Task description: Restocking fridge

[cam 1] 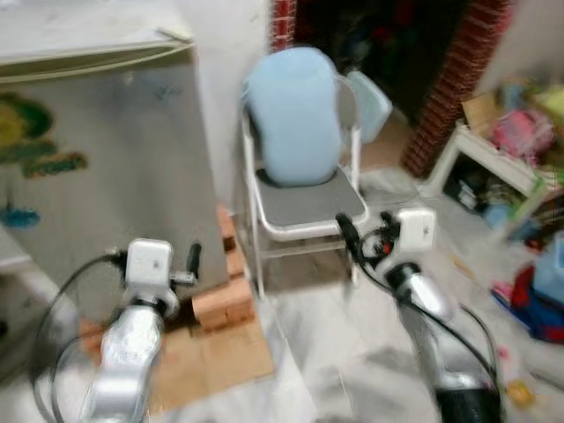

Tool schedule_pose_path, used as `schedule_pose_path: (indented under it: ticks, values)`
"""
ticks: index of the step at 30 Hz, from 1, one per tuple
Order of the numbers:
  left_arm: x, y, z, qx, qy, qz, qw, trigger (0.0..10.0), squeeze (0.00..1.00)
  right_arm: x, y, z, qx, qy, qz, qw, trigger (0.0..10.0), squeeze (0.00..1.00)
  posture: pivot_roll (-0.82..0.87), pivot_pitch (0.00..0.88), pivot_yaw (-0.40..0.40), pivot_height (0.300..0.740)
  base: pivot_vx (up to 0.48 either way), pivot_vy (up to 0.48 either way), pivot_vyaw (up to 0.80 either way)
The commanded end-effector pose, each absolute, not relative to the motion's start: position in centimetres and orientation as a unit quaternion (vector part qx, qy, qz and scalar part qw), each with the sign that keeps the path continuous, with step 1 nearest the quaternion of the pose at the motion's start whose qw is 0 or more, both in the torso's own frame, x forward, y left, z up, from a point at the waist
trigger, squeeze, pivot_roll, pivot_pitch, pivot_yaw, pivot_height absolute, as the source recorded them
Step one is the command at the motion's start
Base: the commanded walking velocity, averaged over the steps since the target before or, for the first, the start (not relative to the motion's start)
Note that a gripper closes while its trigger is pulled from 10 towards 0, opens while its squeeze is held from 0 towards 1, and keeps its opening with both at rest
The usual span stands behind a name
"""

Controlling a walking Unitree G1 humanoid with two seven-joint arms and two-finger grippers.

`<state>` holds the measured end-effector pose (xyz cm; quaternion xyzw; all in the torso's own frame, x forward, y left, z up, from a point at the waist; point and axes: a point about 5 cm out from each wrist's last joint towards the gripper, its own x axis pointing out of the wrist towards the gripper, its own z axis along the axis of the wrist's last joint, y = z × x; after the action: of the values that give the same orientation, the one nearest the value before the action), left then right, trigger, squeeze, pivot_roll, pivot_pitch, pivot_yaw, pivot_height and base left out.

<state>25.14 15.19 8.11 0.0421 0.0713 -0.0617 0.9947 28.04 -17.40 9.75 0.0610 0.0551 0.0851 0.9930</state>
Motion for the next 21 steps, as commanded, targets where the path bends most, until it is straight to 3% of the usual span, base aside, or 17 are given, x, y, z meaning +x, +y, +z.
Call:
schedule_pose_path:
  ticks: [1,13,21]
  values:
    - [25.4,15.8,8.9,0.053,0.064,-0.061,0.995,10.0,0.0,28.3,-16.3,10.8,0.06,0.039,0.107,0.992,10.0,0.0,0.05,0.0,-0.022,0.74,0.0,0.48,-0.8]
    - [24.3,14.3,8.0,-0.01,0.099,-0.113,0.989,10.0,0.0,26.7,-17.6,11.0,0.029,0.058,0.128,0.99,10.0,0.0,0.01,0.0,-0.011,0.74,0.0,0.476,-0.8]
    - [24.6,13.5,8.1,0.014,0.104,-0.186,0.977,10.0,0.0,25.9,-18.8,11.2,0.046,0.079,0.117,0.989,10.0,0.0,-0.03,0.0,0.039,0.74,0.0,0.477,-0.8]
